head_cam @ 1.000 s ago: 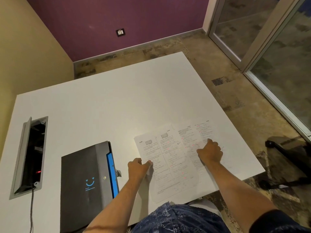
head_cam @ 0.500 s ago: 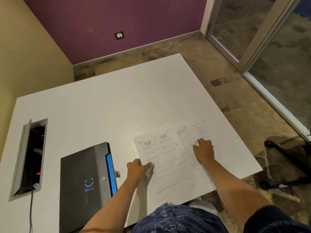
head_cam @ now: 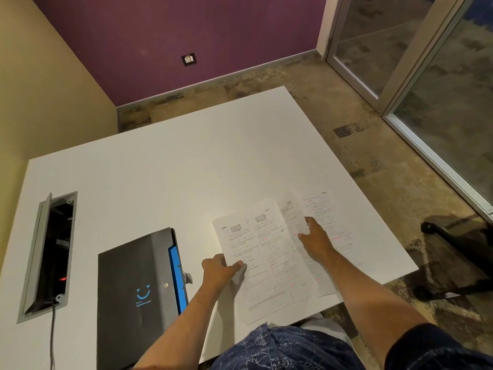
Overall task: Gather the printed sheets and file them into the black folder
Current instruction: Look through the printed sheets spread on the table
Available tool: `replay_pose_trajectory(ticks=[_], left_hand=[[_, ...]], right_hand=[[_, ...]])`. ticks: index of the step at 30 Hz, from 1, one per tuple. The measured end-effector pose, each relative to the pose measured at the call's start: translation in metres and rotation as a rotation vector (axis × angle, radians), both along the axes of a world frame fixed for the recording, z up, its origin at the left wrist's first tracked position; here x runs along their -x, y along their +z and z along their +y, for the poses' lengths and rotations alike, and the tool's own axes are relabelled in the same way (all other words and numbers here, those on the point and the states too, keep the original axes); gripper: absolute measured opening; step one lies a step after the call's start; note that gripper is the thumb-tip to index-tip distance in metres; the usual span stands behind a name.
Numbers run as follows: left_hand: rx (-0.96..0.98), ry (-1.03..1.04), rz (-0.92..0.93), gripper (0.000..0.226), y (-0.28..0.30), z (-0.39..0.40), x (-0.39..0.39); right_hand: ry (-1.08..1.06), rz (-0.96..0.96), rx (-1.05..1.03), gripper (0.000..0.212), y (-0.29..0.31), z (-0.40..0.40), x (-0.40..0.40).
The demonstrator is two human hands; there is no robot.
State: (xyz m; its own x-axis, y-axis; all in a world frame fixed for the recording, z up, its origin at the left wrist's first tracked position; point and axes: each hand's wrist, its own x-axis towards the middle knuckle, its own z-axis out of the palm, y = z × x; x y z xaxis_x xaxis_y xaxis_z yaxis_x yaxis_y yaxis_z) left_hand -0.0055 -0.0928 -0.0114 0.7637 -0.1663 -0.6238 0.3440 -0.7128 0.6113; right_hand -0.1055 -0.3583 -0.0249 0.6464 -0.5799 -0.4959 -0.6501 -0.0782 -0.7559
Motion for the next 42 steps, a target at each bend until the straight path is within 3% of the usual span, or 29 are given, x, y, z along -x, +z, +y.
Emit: replay_pose_trajectory(ticks=[3, 8, 11, 14, 17, 20, 23, 30, 37, 42], left_hand=[[0.004, -0.005, 0.003, 0.060, 0.001, 0.001, -0.001], [0.024, -0.036, 0.014, 0.057, -0.001, 0.003, 0.000], [0.036, -0.065, 0.024, 0.050, 0.001, 0.003, 0.000], [0.028, -0.070, 0.034, 0.046, 0.003, 0.003, 0.000], [-0.029, -0.063, 0.033, 0.035, 0.003, 0.001, 0.000], [-0.085, -0.071, 0.030, 0.039, 0.003, -0.001, 0.002], [-0.059, -0.067, 0.048, 0.057, 0.003, -0.002, 0.003], [-0.068, -0.029, 0.056, 0.070, 0.003, -0.002, 0.002], [-0.088, -0.078, 0.055, 0.065, -0.002, 0.001, 0.000], [-0.071, -0.102, 0.069, 0.044, -0.003, 0.001, -0.001]], right_hand=[[0.140, -0.002, -0.044, 0.050, 0.000, 0.003, -0.001], [0.227, -0.124, -0.233, 0.025, 0.004, 0.014, -0.004], [0.226, -0.140, -0.299, 0.031, 0.006, 0.019, -0.008], [0.203, -0.053, -0.152, 0.037, 0.001, 0.023, -0.015], [0.088, 0.110, 0.208, 0.037, -0.003, 0.023, -0.018], [0.061, 0.348, 0.502, 0.050, 0.000, 0.018, -0.013], [0.018, 0.493, 0.509, 0.056, 0.003, 0.012, -0.008], [0.052, 0.546, 0.507, 0.056, -0.005, 0.002, -0.005], [0.044, 0.589, 0.589, 0.042, -0.004, 0.012, -0.014], [-0.002, 0.559, 0.551, 0.037, -0.002, 0.004, -0.015]])
